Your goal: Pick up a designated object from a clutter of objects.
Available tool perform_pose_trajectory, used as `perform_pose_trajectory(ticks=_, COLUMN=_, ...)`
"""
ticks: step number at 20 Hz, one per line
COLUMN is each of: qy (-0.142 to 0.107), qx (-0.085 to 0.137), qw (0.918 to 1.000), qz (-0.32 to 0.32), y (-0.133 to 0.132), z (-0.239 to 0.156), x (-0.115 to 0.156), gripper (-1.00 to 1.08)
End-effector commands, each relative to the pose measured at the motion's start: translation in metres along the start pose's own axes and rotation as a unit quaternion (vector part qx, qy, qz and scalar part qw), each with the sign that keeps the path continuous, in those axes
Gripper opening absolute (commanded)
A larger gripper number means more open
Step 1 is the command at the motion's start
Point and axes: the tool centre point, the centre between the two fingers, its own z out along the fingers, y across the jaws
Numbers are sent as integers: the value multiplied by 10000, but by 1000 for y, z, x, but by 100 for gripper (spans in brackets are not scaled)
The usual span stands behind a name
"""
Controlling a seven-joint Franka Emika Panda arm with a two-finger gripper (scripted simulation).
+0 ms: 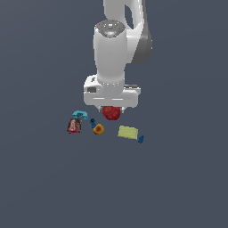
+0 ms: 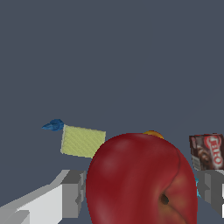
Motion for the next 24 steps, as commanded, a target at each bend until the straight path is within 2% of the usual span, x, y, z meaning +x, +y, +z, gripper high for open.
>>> perform_pose_trajectory(ticks=1, qy=-9, qx=7, qw=10000, qz=-4, y=-12, z=-19, x=13, gripper=-100)
perform_pose_trajectory(ticks=14, qy=-75, qx=36, qw=10000, qz=-35, y=-64, z=-93, x=69, gripper=-100)
perform_pose_trajectory(ticks=24, qy=-108, qx=49, qw=9999, qz=-50, y=-90, z=-131, x=100, gripper=-100)
